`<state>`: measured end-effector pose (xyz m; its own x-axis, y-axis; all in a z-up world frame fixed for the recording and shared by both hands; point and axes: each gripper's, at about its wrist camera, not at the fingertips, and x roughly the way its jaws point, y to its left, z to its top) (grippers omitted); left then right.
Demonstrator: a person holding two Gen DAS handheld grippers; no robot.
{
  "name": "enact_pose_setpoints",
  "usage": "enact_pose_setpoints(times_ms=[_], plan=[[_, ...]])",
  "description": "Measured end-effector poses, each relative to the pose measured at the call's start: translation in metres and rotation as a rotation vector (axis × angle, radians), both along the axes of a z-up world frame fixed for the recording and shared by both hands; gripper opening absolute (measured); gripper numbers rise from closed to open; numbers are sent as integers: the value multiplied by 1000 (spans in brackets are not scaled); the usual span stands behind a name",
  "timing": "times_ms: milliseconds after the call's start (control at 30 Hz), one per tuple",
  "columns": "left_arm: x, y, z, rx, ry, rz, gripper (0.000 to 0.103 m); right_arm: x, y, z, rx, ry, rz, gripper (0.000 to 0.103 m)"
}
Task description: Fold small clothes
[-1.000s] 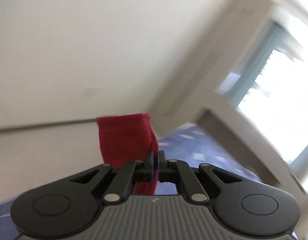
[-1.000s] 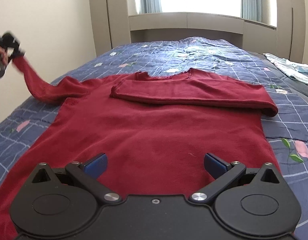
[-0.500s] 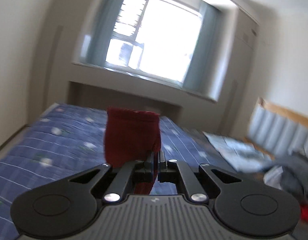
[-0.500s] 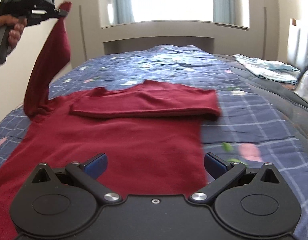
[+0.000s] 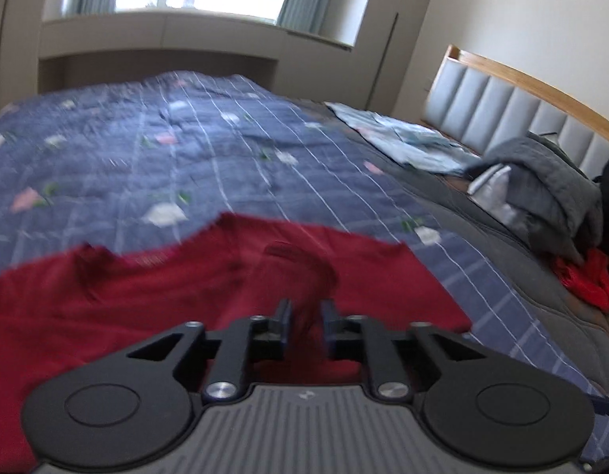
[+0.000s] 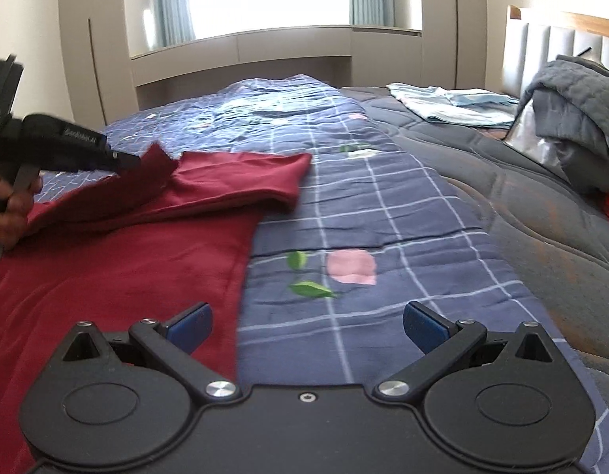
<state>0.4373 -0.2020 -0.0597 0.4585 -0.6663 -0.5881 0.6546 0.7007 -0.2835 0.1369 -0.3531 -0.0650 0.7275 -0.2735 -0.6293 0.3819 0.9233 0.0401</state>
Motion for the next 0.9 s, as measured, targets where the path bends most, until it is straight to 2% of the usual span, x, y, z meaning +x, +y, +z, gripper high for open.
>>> enact_pose_setpoints(times_ms=[67, 133, 200, 367, 500, 600, 767, 900], plan=[[-6, 6, 5, -12, 5, 1, 65, 2, -3, 0, -3, 0, -4, 102], [-12, 19, 11, -13, -18, 3, 69, 5, -5, 1, 0, -7, 4, 103], [-16, 31, 18, 9, -25, 22, 83, 11, -7, 2, 11, -17, 31, 102], [-27, 85, 26, 65, -57, 160, 103, 46, -5, 8, 32, -23, 142, 102], [-27, 141, 23, 130, -64, 333, 103, 88, 3, 18, 60, -58, 265, 102], [-12, 186, 13, 146, -11, 479, 103, 126, 11, 25, 62, -84, 351, 102], [27, 252, -6, 85, 84, 683, 103, 190, 24, 27, 62, -78, 451, 94], [61, 281, -22, 0, 156, 751, 102, 230, 24, 16, 136, -29, 459, 83]])
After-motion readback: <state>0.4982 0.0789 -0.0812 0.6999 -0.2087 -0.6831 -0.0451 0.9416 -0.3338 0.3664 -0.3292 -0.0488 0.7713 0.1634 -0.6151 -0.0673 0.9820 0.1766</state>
